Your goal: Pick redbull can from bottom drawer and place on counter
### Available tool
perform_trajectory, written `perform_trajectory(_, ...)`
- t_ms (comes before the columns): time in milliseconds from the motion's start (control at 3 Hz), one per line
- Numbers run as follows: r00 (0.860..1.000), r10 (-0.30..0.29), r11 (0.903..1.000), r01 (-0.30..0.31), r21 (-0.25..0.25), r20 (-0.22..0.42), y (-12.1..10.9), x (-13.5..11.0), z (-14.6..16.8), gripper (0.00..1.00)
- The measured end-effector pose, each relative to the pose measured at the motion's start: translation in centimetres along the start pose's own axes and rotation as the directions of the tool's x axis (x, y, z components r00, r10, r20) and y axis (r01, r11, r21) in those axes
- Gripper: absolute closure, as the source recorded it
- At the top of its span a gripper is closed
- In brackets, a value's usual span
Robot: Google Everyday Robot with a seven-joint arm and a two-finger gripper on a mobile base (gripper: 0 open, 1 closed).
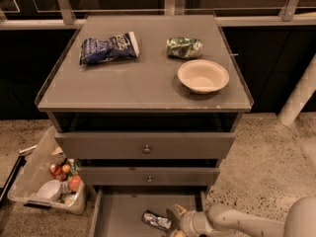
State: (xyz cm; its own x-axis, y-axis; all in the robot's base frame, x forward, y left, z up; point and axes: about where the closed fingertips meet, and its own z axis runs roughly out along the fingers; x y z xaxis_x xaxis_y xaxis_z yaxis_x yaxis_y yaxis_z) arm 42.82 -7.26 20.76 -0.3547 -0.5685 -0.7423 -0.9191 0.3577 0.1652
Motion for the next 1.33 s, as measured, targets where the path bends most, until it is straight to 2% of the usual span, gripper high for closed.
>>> perform_trajectory(667,0.997,-0.046,0.9963,0.041,0.076,0.066,-1.1,1.0,4.7,0.0)
perform_trajectory(1000,0.993,-0.102,0.9876,0.094,0.126,0.055,-1.2,1.0,6.7,0.0)
perform_trajectory(1333,0.988,-0.155,0.97,0.15,0.191,0.01,-2.0,1.6,8.3,0.0)
